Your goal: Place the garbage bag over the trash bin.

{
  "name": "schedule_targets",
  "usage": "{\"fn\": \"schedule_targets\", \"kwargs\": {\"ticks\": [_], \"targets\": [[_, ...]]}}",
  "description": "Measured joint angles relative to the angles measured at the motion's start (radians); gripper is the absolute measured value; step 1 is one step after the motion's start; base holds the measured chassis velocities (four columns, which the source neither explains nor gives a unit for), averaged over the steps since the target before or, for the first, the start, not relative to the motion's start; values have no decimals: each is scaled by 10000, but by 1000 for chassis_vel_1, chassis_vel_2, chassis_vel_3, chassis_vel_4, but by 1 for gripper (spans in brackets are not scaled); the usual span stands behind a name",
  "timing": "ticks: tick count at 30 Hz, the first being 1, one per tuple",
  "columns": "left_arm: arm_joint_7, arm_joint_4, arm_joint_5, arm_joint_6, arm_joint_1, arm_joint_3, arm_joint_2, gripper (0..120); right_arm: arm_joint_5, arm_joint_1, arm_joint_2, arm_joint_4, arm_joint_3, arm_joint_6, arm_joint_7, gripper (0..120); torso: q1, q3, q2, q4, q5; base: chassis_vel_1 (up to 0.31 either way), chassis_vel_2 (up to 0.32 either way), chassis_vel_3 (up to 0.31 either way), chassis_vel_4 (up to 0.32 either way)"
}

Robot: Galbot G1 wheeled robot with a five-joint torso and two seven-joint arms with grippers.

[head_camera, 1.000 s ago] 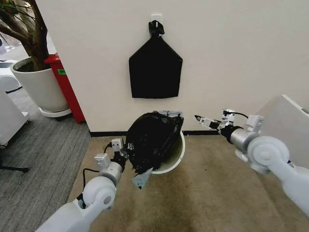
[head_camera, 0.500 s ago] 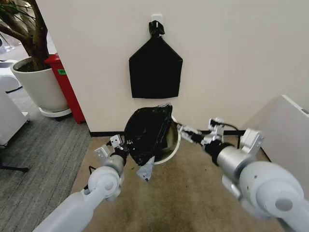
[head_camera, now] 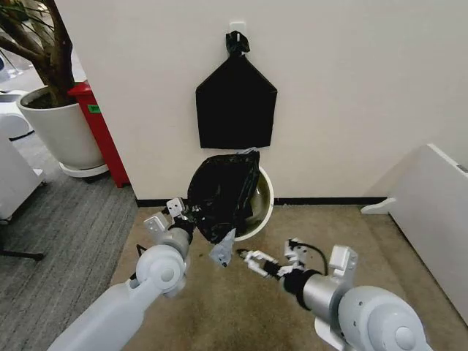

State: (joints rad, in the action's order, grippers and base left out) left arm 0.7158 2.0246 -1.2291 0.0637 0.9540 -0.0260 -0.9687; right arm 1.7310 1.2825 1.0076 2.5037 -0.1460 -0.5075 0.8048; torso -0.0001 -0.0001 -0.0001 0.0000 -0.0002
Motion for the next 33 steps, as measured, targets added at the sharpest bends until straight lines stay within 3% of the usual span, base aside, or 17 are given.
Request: {"fn": "schedule_targets", "kwargs": {"ticks": [1, 3, 8, 24, 29, 33], "targets": [[0, 0, 0, 0, 0, 0, 0, 0, 0, 0, 0, 0, 0, 0, 0, 100, 0, 0, 0, 0, 0, 0, 0, 0, 0], [-33, 125, 0, 40, 34, -9, 40, 0, -1235, -40, -2, -97, 372, -14, -1452, 100, 0, 0, 0, -1, 0, 0, 0, 0, 0], [-154, 393, -20, 112, 174, 73, 180, 0, -2255, -396, 73, -677, 735, 189, -2000, 100, 0, 0, 0, 1, 1, 0, 0, 0, 0], [-313, 484, -44, 157, 130, 86, 200, 0, -2182, -464, 636, -1329, 1102, 388, -1784, 100, 0, 0, 0, -1, 1, 0, 0, 0, 0], [-374, 503, -62, 179, 86, 61, 206, 0, -2240, -598, 777, -1560, 1265, 483, -1701, 94, 0, 0, 0, 0, 1, 0, 0, 0, 0], [-399, 518, -140, 198, 9, 35, 201, 0, -2407, -703, 864, -1861, 1306, 588, -1709, 79, 0, 1, 0, 0, 2, 0, 0, 0, 0]]}}
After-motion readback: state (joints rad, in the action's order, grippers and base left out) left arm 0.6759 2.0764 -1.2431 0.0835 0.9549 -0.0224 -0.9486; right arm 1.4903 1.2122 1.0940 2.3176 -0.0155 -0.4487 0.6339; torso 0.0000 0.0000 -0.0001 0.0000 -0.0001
